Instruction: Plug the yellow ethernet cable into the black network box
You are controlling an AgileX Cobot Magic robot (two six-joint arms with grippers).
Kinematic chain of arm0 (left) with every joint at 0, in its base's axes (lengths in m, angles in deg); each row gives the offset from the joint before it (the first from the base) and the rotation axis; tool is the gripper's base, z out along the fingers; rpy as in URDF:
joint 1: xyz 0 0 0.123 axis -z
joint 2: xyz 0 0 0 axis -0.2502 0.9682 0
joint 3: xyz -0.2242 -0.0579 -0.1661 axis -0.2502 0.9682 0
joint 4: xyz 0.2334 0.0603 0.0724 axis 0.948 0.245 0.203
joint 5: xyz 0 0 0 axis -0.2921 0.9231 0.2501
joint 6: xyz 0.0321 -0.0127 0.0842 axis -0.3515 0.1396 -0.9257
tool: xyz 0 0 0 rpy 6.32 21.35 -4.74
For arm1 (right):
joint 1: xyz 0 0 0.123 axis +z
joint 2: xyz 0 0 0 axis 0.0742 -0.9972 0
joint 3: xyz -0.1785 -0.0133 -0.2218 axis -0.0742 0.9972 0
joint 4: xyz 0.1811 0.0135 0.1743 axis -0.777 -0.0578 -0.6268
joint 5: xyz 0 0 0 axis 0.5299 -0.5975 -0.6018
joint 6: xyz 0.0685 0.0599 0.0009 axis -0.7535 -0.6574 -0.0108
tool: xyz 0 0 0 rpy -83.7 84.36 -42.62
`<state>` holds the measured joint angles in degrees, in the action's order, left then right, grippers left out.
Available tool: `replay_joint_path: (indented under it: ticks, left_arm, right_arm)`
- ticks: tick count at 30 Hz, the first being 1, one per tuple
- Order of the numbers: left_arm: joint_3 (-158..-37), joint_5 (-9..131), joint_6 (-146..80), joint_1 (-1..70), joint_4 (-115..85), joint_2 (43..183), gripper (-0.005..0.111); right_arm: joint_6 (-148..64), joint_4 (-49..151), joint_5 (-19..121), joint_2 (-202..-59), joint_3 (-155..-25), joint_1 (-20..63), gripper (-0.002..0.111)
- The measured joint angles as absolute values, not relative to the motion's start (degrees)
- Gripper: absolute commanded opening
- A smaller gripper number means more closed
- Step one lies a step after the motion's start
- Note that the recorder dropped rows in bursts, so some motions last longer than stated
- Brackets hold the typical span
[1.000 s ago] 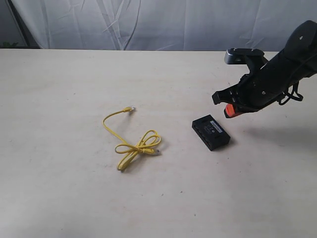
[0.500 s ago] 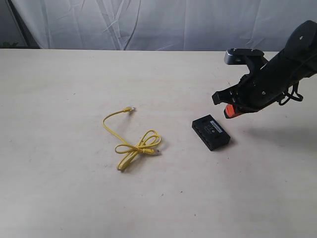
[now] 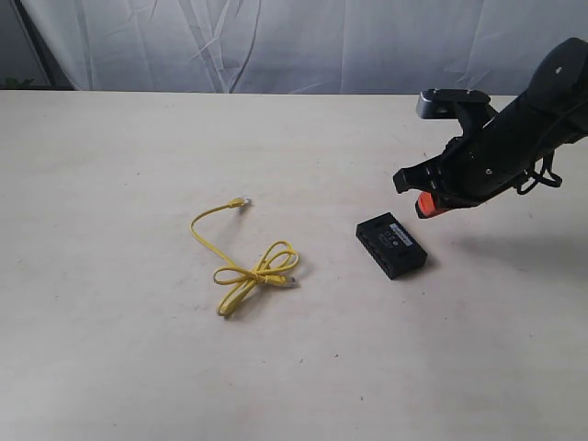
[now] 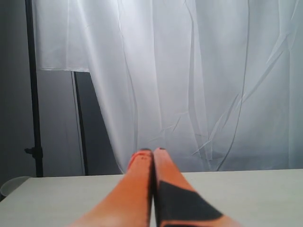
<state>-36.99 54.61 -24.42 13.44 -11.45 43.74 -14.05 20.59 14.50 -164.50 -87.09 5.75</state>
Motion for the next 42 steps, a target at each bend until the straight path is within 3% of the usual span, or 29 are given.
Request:
replay_joint_path:
  ticks: [7,16,26,34,42]
  left_arm:
    - [-37.0,51.2,-24.3,13.4,-11.4,43.7,0.0]
    - [-42.9,57.4,-24.2,13.4,-12.9,48.0,0.0]
    - [-58.7,68.5,-24.4,13.4,-11.4,67.2,0.0]
    - [-64.7,82.6,-24.4,13.4,-12.5,80.4,0.0]
    - [-74.1,93.7,-36.0,13.4,-22.8,96.7,0.0]
  right_arm:
    - [-14.0,20.6,14.6,-164.5,-87.1,5.8,0.0]
    - [-14.2,20.4,14.7,-164.5,-87.1,5.8,0.0]
    - [-14.2,20.4,15.1,-164.5,-87.1,5.8,0.0]
    - [-14.2,20.4,15.1,-164.5,-87.1,5.8,0.0]
    - [-14.3,20.4,15.2,-164.5,-87.1,5.8,0.0]
